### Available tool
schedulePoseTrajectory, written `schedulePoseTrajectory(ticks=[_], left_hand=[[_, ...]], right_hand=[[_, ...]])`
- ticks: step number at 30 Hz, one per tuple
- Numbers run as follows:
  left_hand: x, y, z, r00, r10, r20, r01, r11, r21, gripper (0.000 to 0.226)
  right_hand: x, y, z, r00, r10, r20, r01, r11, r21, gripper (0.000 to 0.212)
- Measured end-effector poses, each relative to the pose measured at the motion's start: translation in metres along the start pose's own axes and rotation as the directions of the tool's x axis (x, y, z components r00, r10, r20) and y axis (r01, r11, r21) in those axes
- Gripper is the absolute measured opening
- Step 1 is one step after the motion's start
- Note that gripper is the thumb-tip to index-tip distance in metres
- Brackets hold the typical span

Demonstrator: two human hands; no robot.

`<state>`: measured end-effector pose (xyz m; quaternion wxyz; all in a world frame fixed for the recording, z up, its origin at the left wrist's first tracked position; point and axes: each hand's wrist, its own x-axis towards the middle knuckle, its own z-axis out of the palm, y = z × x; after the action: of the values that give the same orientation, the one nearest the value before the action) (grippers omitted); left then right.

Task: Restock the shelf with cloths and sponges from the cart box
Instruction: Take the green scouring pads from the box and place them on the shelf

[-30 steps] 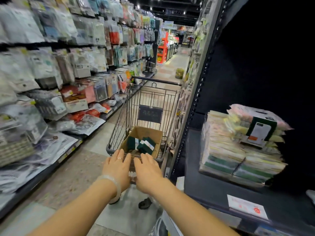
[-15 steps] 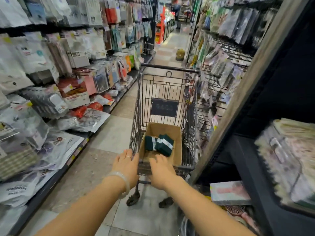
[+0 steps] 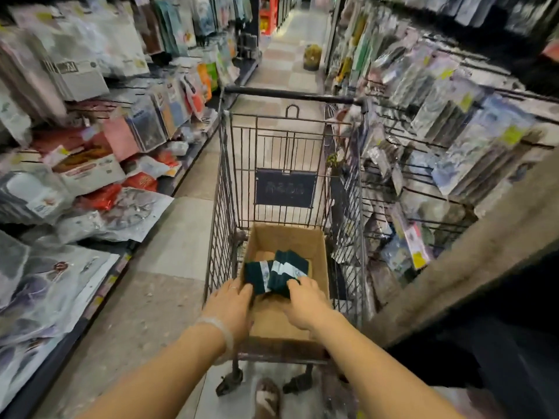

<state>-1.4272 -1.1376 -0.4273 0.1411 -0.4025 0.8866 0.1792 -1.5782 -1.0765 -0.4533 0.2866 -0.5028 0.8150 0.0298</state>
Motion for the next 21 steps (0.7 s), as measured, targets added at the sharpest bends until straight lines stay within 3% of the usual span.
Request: schedulePoseTrajectory(ticks=[5,9,14,21], left_hand=[[0.093,0.003,-0.002,0.991,-0.026,0.133,0.025,1.0,0.011,0.063],[0.155,0.004,0.016,0.962,-0.046,0.268,0.048,0.999,0.001,0.067],[0.222,0.001,0.05,0.931,-0.062,0.358,0.094,0.993,-0.072,0.058],[0.301,0.003,0.104,0.871,-0.094,0.482,0.197,0.966,-0.167,0.045]], right_hand=[[0.081,0.036,-0.012,0.993,0.091,0.077,-0.097,0.992,0.076,0.053],[0.134,0.064,0.001,0.97,0.159,0.186,-0.194,0.963,0.189,0.065],[0.189,0.088,0.038,0.919,0.235,0.316,-0.353,0.846,0.399,0.055],[0.269,0.115,0.09,0.882,0.383,0.274,-0.47,0.682,0.561,0.052]])
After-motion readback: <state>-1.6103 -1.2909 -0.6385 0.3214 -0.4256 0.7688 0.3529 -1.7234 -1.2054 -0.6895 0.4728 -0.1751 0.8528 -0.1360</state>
